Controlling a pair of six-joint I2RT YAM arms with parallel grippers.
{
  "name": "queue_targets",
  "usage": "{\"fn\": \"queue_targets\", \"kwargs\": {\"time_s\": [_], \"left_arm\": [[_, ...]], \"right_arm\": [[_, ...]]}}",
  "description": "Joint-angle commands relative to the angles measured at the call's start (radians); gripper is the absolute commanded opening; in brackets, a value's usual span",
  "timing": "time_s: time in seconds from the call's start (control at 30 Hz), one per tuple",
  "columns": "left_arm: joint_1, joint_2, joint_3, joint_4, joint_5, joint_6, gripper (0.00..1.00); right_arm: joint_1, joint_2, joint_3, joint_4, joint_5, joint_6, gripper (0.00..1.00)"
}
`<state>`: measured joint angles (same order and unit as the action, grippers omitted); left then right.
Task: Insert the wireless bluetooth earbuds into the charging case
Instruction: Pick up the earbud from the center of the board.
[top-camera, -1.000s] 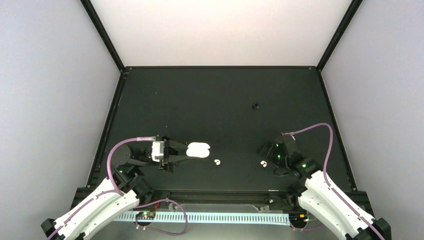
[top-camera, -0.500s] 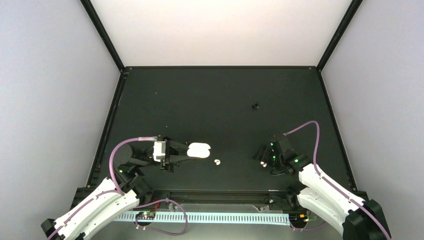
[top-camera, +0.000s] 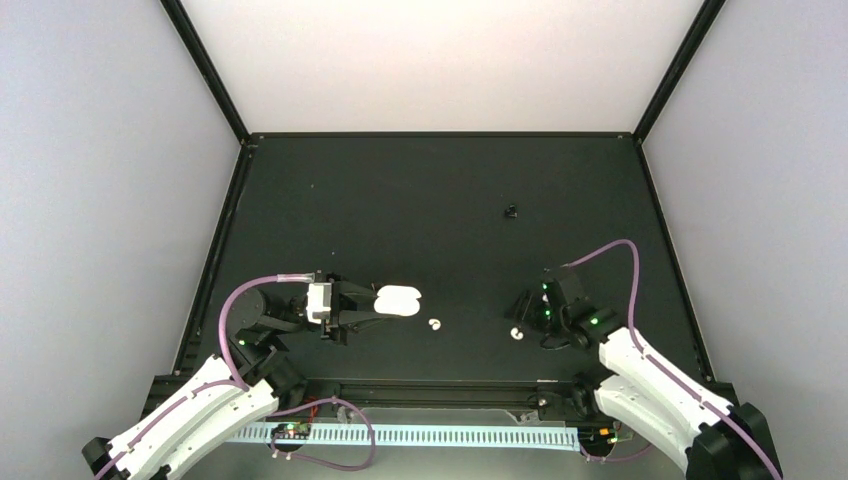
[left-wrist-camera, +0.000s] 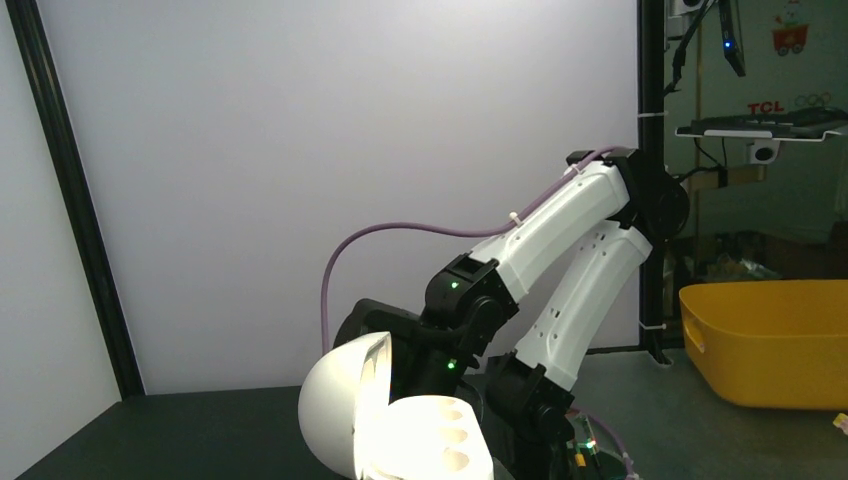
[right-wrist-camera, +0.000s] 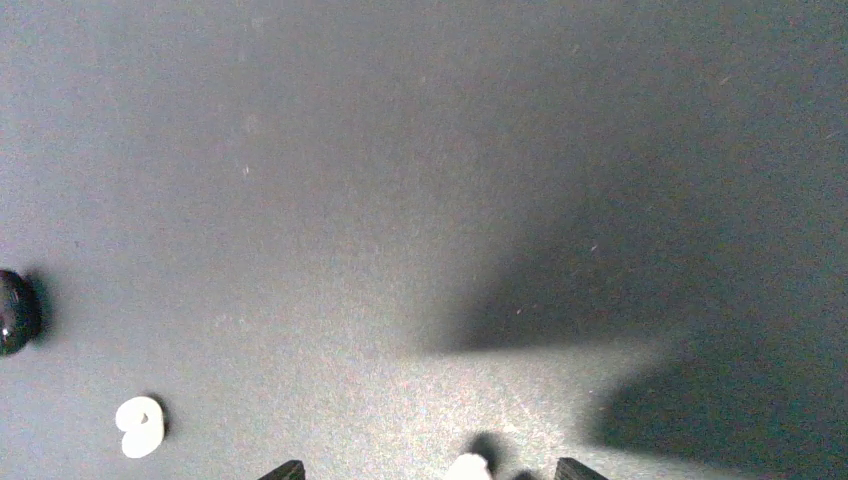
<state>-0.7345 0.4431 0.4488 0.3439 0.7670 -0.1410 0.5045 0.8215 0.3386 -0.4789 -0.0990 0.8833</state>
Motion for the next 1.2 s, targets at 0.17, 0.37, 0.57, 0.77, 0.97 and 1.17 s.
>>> {"fn": "queue_targets", "kwargs": {"time_s": [0.17,0.37,0.57,0.77,0.97,1.17], "left_arm": [[-0.002,-0.006,0.016,0.000,0.008,0.019,0.01],[0.000,-0.006,0.017,0.000,0.010,0.021,0.02],[-0.001,-0.003,0.019,-0.004,0.014,0.024,0.02],[-0.002,-0.003,0.019,-0.006,0.016,0.024,0.02],[-0.002,-0.004,0.021,-0.005,0.018,0.024,0.02],[-0.001,-0.006,0.021,-0.007,0.022,0.022,0.02]], "right_arm": [[0.000,-0.014,0.055,-0.060,0.063,-0.066,0.60],[0.089,0.000,0.133,-0.102,0.086,-0.163,0.58],[0.198,0.073,0.165,-0.149,0.138,-0.152,0.56],[0.242,0.130,0.162,-0.163,0.167,-0.109,0.56],[0.242,0.113,0.112,-0.136,0.160,-0.053,0.62],[0.241,0.154,0.048,-0.050,0.079,-0.010,0.64]]}}
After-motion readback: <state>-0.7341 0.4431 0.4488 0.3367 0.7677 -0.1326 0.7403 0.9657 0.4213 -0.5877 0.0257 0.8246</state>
